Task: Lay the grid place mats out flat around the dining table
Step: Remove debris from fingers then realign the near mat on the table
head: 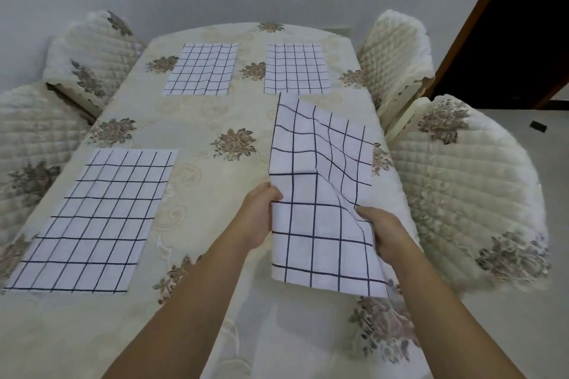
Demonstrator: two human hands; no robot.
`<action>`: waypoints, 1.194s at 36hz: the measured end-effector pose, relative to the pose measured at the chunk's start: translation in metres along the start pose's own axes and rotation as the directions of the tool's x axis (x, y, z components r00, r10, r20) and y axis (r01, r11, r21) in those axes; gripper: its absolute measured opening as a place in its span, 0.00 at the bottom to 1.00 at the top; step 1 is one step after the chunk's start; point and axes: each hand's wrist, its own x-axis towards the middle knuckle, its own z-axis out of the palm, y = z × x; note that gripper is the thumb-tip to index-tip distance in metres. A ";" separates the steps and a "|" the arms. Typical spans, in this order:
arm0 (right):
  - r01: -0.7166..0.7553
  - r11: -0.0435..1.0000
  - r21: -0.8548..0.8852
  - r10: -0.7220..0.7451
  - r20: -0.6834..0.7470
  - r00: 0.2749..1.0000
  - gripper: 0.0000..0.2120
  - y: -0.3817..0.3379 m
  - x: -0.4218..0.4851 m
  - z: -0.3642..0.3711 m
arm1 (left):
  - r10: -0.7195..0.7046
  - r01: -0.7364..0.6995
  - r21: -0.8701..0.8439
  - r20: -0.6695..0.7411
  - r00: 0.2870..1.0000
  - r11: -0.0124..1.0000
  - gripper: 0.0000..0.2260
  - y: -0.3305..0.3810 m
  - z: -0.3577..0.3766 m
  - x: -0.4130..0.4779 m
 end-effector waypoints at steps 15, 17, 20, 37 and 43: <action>0.066 0.885 -0.461 -0.160 -0.168 0.973 0.09 0.026 0.038 -0.004 | 0.116 0.165 0.728 -0.318 0.941 0.665 0.13 -0.062 -0.045 0.026; 0.052 0.889 -0.456 -0.145 -0.171 0.975 0.04 0.028 0.039 -0.004 | 0.124 0.179 0.770 -0.317 0.940 0.612 0.13 -0.063 -0.051 0.026; 0.040 0.878 -0.477 -0.136 -0.168 0.976 0.10 0.029 0.041 -0.004 | 0.118 0.219 0.824 -0.325 0.938 0.523 0.07 -0.064 -0.058 0.025; 0.074 0.823 -0.563 -0.217 -0.193 0.957 0.14 0.024 0.046 0.007 | 0.195 0.124 0.882 -0.235 0.952 0.454 0.12 -0.073 -0.059 0.026; 0.087 0.817 -0.569 -0.235 -0.192 0.953 0.14 0.024 0.043 0.008 | 0.227 0.112 0.909 -0.218 0.949 0.402 0.12 -0.076 -0.060 0.028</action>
